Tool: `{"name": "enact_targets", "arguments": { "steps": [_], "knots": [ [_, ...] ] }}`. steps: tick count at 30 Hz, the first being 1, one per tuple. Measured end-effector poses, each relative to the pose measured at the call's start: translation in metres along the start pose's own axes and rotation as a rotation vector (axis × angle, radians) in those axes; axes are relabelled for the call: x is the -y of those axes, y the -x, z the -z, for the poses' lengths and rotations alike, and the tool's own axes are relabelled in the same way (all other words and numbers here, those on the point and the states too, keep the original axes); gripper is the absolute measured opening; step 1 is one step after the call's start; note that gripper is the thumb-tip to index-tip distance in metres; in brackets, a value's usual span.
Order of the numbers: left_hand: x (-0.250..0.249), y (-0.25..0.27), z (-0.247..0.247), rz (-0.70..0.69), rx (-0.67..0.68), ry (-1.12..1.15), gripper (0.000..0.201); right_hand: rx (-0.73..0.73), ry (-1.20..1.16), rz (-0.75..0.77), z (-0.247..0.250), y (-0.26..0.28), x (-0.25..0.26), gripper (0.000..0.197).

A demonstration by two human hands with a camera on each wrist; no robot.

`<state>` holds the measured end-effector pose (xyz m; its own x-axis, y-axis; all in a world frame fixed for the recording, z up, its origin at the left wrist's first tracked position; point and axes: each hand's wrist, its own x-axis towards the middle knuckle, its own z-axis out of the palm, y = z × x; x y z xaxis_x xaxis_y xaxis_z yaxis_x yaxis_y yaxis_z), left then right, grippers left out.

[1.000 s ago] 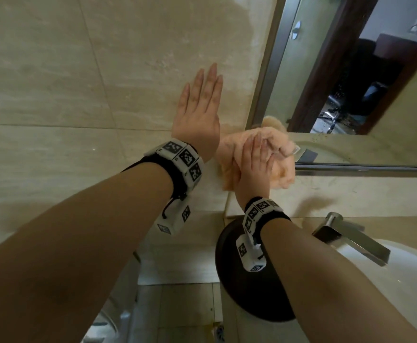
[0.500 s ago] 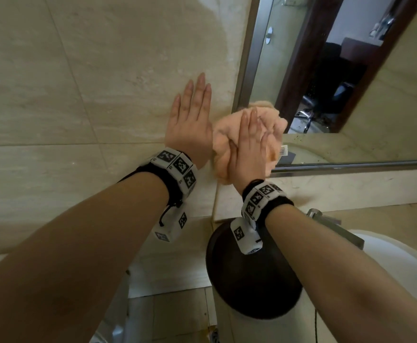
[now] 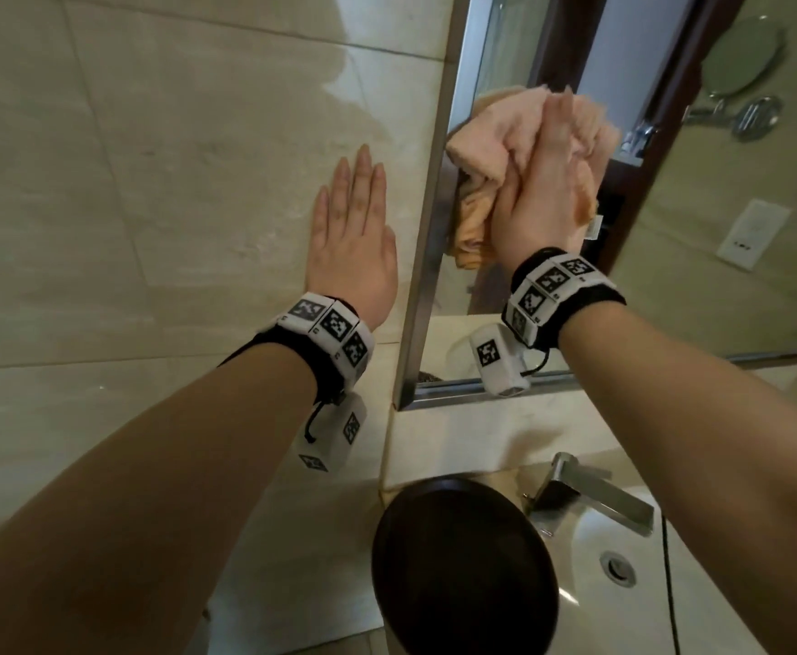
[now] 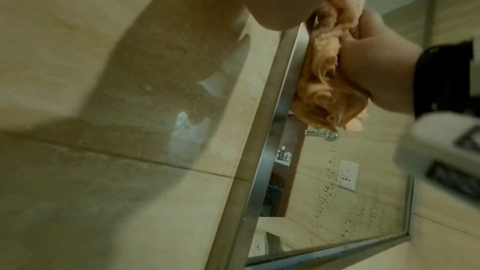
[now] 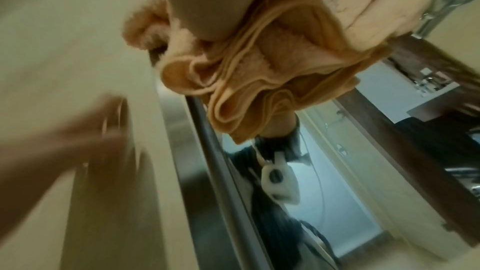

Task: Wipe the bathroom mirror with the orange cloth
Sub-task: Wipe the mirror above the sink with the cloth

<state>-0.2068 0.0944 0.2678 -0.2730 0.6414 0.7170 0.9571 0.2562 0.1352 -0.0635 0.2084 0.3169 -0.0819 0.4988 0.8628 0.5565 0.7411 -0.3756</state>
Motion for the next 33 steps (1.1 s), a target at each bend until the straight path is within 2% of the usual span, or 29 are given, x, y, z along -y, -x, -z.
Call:
{"name": "enact_targets", "arguments": {
  "steps": [3,6,11,16,21,25,28,30,33],
  "knots": [
    [-0.009,-0.009,0.0,0.0,-0.024,-0.017,0.061,-0.023,0.057,0.006,0.001,-0.009,0.007,0.061],
    [-0.022,-0.013,-0.002,0.019,-0.034,-0.029,0.061,-0.005,0.079,0.057,-0.015,0.011,0.004,0.065],
    [-0.044,-0.008,-0.01,0.093,-0.003,-0.092,0.059,0.089,0.292,0.104,-0.042,0.052,-0.025,0.067],
    [-0.051,0.007,-0.019,0.17,0.083,-0.228,0.068,0.217,0.252,0.258,-0.058,0.098,-0.058,0.066],
    [-0.056,0.025,-0.019,0.191,0.177,-0.308,0.074,0.21,0.315,0.405,-0.063,0.129,-0.081,0.08],
    [-0.057,0.031,-0.019,0.193,0.177,-0.345,0.075,0.273,0.336,0.503,-0.062,0.144,-0.094,0.077],
    [-0.059,0.03,-0.022,0.18,0.131,-0.321,0.08,0.354,0.402,0.673,-0.054,0.15,-0.11,0.074],
    [-0.059,0.028,-0.027,0.166,0.108,-0.303,0.082,0.382,0.435,0.802,-0.045,0.149,-0.116,0.081],
    [-0.058,0.024,-0.031,0.142,0.106,-0.314,0.083,0.417,0.489,0.917,-0.036,0.136,-0.118,0.114]
  ]
}}
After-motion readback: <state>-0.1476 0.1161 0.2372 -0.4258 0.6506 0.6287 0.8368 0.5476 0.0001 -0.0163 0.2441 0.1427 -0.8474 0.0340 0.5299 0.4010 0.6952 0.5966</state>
